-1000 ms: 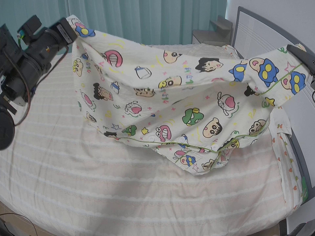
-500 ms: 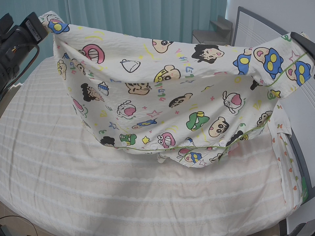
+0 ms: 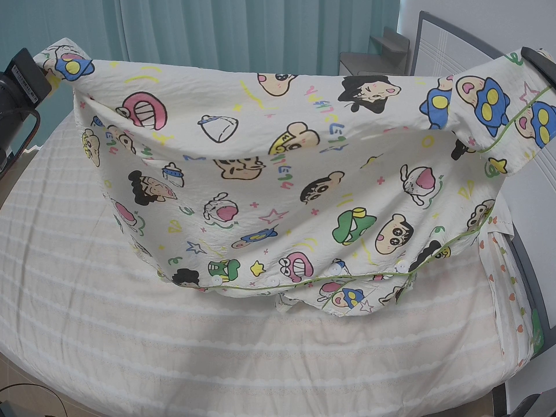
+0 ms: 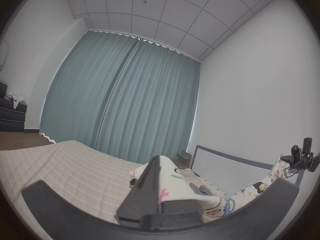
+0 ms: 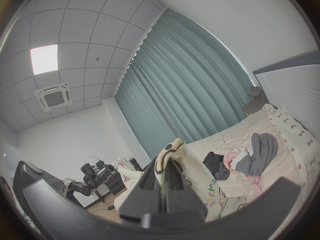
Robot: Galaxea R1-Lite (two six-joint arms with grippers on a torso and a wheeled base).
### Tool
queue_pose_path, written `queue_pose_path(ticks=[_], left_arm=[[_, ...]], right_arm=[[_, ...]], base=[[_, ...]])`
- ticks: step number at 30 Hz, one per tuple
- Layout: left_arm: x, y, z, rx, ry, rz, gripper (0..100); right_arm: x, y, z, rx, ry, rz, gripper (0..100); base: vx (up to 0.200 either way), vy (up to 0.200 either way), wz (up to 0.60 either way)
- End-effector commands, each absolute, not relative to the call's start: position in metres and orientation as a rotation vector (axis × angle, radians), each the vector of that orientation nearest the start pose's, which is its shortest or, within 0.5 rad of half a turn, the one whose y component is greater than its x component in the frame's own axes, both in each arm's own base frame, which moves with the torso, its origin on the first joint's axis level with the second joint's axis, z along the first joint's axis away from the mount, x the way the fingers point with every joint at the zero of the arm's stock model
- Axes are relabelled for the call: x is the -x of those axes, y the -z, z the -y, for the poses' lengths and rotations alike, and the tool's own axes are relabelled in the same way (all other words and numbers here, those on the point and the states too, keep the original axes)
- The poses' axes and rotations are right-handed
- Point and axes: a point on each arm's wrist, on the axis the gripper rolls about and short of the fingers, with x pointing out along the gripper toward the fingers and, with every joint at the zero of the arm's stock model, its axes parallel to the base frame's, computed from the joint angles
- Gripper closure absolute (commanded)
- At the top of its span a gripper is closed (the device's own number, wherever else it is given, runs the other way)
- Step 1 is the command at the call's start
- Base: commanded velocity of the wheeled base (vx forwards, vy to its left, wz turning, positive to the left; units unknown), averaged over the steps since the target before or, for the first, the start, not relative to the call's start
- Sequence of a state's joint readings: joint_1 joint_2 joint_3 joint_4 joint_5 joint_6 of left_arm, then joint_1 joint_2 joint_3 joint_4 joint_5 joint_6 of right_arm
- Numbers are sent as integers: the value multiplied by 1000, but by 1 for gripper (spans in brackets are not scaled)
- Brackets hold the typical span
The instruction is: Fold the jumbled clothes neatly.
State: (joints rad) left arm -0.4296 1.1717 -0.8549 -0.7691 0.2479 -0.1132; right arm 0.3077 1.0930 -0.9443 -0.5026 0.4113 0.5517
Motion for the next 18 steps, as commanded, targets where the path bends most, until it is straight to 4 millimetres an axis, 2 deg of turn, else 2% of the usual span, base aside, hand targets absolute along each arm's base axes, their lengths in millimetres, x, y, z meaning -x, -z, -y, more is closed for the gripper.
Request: queue_pose_path(ticks=[1,6,18], left_arm=[[-150,-338,63,263,202,420,100],[-149,-335,62,258,202,410,100],[-143,-335,59,258,204,422,100]], right_arm=[[-127,-352,-51,-503,-799,165,100],[-121,-355,-49,-500,-808,184,100],[-119,-353,-48,-500,-809,181,100]], base=[[-200,0,0],[-200,0,0],[0,0,0]])
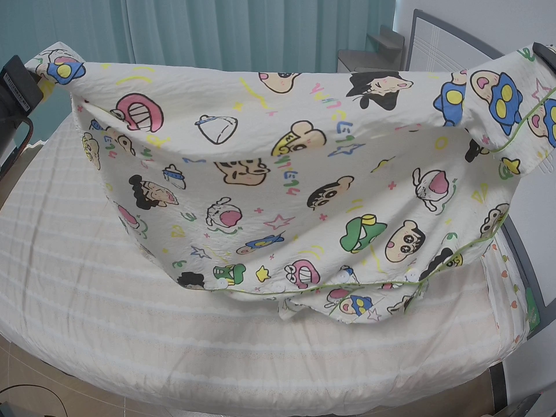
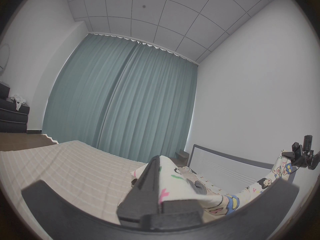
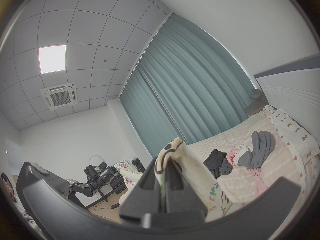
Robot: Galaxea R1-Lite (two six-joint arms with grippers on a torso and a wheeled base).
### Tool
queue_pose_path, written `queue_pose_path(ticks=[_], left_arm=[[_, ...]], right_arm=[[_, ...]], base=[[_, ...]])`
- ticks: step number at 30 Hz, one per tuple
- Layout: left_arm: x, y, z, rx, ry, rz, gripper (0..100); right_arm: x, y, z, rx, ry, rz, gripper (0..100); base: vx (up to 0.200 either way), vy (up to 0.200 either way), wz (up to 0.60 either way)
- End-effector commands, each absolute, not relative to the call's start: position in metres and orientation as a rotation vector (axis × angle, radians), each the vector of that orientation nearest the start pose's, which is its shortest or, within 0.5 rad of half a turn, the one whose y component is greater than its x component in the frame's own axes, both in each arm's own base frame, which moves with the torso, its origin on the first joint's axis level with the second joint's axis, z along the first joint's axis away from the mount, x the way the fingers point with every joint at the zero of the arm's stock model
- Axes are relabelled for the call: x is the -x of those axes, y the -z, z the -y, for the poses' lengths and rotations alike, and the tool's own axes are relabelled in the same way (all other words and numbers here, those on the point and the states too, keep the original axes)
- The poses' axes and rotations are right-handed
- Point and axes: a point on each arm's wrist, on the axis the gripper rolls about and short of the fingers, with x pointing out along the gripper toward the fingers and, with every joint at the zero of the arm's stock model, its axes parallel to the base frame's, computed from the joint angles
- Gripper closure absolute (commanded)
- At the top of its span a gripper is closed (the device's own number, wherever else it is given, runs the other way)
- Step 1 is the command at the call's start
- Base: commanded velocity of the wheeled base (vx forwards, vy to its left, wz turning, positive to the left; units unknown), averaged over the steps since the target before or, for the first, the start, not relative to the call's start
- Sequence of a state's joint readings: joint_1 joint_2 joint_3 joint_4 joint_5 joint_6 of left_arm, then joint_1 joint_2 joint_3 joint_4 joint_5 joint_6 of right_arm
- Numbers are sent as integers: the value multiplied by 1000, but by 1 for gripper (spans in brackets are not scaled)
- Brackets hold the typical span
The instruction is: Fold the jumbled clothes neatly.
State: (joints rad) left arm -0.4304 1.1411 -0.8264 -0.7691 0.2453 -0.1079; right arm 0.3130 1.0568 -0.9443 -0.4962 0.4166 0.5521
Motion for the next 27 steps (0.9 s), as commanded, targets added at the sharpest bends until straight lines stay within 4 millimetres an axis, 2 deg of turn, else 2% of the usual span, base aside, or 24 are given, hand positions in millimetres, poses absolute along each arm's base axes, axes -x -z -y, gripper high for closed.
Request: queue_pose_path(ticks=[1,21,27], left_arm=[[-142,-336,59,259,205,425,100],[-146,-330,59,243,201,402,100],[-148,-328,60,240,198,392,100]], right_arm=[[-119,-353,-48,-500,-809,181,100],[-121,-353,-49,-500,-811,174,100],[-121,-353,-49,-499,-815,172,100]], base=[[-200,200,0],[-200,200,0],[0,0,0]])
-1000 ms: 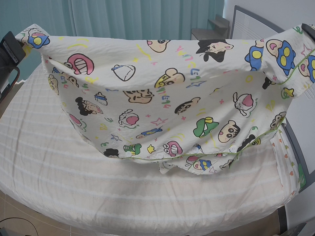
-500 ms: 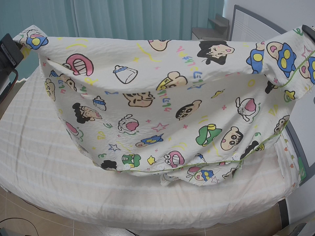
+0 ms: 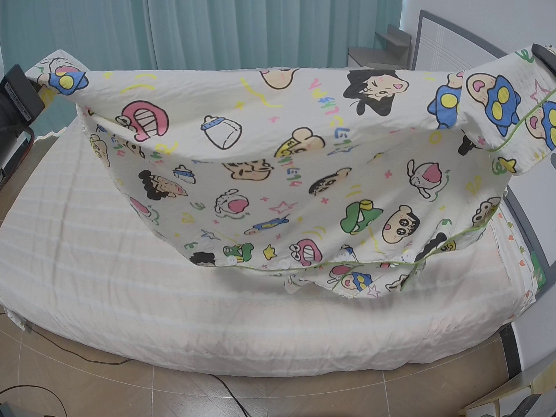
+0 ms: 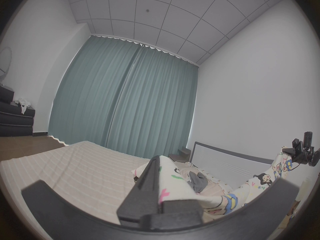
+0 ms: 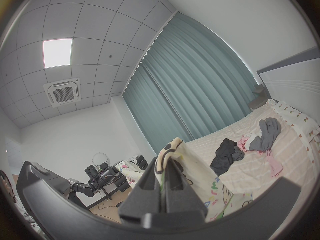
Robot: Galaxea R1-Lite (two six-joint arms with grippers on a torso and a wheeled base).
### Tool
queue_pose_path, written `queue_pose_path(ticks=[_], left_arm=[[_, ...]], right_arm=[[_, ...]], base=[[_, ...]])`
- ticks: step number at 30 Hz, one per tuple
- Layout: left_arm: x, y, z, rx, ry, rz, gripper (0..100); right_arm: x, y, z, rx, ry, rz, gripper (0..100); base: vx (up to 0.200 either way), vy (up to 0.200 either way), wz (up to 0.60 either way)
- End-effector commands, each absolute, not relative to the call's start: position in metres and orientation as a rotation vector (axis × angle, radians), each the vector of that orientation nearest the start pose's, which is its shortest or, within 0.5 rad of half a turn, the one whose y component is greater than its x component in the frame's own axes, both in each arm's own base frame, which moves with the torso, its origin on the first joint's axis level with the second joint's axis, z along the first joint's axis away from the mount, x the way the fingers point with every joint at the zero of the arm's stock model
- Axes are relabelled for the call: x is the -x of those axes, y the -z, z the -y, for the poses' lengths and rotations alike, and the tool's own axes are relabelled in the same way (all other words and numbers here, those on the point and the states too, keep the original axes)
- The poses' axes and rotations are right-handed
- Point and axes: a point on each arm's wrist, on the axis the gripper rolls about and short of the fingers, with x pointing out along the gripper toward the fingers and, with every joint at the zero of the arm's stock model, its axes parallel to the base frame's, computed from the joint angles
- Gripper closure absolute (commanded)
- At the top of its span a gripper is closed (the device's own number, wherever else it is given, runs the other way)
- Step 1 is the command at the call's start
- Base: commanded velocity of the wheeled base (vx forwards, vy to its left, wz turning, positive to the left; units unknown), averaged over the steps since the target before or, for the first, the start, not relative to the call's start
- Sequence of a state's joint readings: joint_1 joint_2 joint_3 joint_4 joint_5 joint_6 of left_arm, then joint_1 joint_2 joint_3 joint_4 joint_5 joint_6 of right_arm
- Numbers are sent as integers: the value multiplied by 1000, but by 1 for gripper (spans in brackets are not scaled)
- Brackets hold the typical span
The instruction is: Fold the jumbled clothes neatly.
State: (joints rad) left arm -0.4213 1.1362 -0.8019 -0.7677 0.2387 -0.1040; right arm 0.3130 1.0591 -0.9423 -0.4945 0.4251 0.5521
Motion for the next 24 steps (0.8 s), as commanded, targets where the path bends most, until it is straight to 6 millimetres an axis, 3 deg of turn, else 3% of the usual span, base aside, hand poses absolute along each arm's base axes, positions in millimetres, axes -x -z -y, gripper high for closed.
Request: queue_pose_path(ticks=[1,12,24], left_arm=[[-150,-327,61,240,198,387,100],[-153,-324,62,235,200,375,100],[-158,-321,65,229,200,357,100]], right_arm=[[-121,-353,-49,-499,-815,171,100],[-121,-353,-49,-499,-816,170,100],[-121,-354,-49,-496,-824,172,100]], base=[[0,0,0],[0,0,0],[200,0,0]])
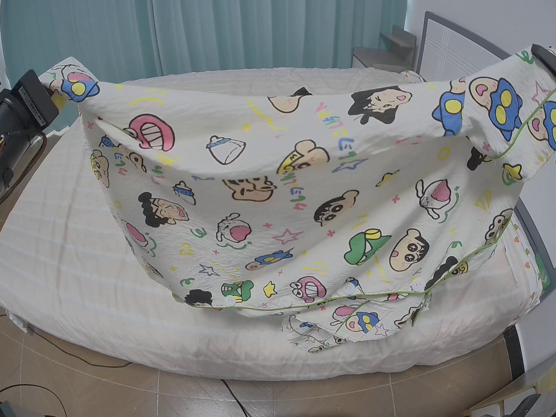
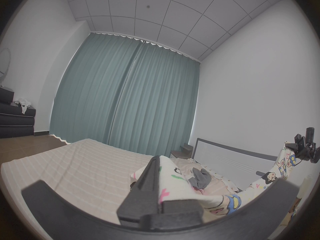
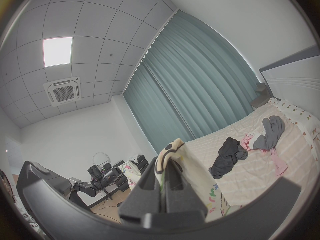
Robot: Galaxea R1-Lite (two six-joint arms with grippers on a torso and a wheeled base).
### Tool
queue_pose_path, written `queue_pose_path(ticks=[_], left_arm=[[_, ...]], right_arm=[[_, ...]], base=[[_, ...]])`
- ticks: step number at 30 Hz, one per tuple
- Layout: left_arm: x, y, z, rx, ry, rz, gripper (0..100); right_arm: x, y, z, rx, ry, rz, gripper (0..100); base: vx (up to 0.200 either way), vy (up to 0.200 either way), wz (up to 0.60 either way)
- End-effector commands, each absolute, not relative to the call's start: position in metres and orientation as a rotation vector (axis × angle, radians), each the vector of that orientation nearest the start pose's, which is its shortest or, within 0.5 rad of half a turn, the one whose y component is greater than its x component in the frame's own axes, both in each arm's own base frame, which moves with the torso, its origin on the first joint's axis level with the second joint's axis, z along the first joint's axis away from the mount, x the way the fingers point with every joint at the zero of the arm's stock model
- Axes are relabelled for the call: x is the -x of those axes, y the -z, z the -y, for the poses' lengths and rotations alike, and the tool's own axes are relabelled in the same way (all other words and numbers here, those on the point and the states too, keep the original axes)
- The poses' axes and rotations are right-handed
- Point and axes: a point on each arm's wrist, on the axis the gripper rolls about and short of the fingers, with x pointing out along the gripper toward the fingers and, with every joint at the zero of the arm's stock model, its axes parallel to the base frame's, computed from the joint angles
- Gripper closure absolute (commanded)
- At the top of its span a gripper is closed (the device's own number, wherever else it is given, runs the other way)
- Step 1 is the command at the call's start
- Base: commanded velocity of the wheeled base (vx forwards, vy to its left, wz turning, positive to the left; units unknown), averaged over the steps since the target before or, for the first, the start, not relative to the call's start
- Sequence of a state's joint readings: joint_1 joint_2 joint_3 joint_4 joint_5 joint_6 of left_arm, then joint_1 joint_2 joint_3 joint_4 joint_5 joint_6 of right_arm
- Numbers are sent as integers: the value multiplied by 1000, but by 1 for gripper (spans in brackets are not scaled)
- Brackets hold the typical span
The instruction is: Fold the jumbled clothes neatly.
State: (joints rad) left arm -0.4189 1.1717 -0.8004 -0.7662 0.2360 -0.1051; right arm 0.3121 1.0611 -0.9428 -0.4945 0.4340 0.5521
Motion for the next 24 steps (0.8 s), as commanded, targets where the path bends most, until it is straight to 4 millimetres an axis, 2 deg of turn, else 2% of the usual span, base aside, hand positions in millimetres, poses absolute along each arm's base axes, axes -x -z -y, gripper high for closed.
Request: queue_pose_path(ticks=[1,3,24], left_arm=[[-159,-321,65,228,198,354,100],[-159,-321,65,228,197,354,100],[-163,-315,67,229,199,329,100]], right_arm=[[-121,-354,-49,-496,-824,172,100],[-121,-353,-49,-497,-823,168,100],[-123,-351,-50,-497,-819,158,100]], base=[[200,0,0],[200,0,0],[0,0,0]])
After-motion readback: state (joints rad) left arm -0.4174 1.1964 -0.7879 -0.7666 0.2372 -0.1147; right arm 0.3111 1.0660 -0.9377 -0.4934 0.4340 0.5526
